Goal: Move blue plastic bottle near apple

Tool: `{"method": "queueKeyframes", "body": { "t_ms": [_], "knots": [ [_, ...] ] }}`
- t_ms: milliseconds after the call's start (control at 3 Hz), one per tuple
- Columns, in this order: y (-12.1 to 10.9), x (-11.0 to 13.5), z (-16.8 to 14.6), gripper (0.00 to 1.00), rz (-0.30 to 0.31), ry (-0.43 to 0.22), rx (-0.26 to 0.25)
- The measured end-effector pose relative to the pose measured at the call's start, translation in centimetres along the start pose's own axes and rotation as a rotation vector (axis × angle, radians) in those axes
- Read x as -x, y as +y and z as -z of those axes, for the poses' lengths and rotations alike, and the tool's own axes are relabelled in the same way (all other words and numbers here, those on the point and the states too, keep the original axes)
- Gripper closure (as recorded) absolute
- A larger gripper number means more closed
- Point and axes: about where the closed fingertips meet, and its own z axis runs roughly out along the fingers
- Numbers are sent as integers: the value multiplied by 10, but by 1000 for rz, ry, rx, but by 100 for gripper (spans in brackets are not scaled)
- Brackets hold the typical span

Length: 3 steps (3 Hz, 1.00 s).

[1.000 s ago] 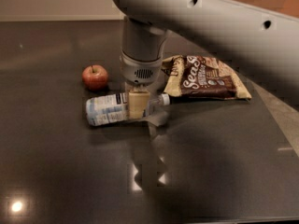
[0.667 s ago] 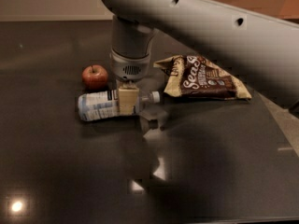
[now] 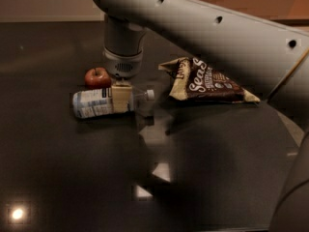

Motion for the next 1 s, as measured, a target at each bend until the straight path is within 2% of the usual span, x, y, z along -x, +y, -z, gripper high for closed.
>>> {"method": "queueKeyframes", "body": {
  "t_ms": [667, 1000],
  "knots": [
    [-21, -10, -8, 36, -41, 14, -14],
    [-22, -9, -9, 13, -40, 12, -15]
  ]
}}
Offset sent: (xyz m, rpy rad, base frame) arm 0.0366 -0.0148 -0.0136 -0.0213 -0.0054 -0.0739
